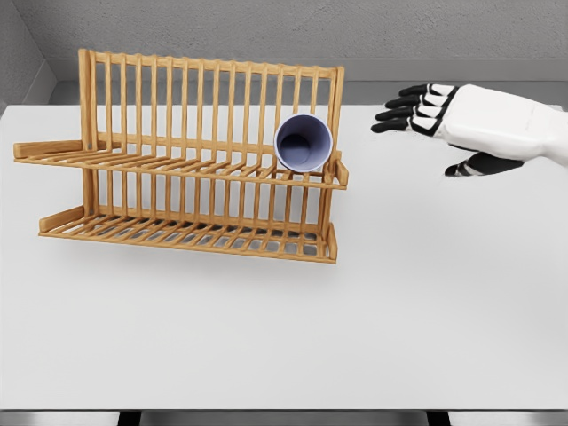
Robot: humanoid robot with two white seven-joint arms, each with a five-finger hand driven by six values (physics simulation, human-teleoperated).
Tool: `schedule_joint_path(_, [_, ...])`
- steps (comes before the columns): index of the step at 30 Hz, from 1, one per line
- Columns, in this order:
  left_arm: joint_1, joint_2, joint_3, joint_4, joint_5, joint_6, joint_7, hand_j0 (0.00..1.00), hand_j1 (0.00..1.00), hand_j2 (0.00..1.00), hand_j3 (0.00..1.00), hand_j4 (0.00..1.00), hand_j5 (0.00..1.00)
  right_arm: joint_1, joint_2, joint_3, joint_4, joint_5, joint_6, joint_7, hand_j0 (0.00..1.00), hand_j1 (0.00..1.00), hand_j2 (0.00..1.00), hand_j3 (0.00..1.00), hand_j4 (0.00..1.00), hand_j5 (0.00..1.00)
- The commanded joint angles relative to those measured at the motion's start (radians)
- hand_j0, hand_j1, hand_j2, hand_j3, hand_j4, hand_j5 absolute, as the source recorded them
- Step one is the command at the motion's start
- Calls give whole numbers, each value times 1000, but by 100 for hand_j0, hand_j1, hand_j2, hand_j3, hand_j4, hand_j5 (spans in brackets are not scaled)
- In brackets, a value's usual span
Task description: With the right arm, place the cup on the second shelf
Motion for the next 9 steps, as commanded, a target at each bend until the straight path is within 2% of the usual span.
schedule_joint_path(1, [0,0,0,0,0,0,-1,100,100,100,100,100,100,2,-1,-42,3,-5,3,-1,100,100,100,100,100,100])
schedule_joint_path(9, [0,0,2,0,3,-2,0,100,100,100,100,100,100,23,18,-42,9,-2,3,-1,100,100,100,100,100,100])
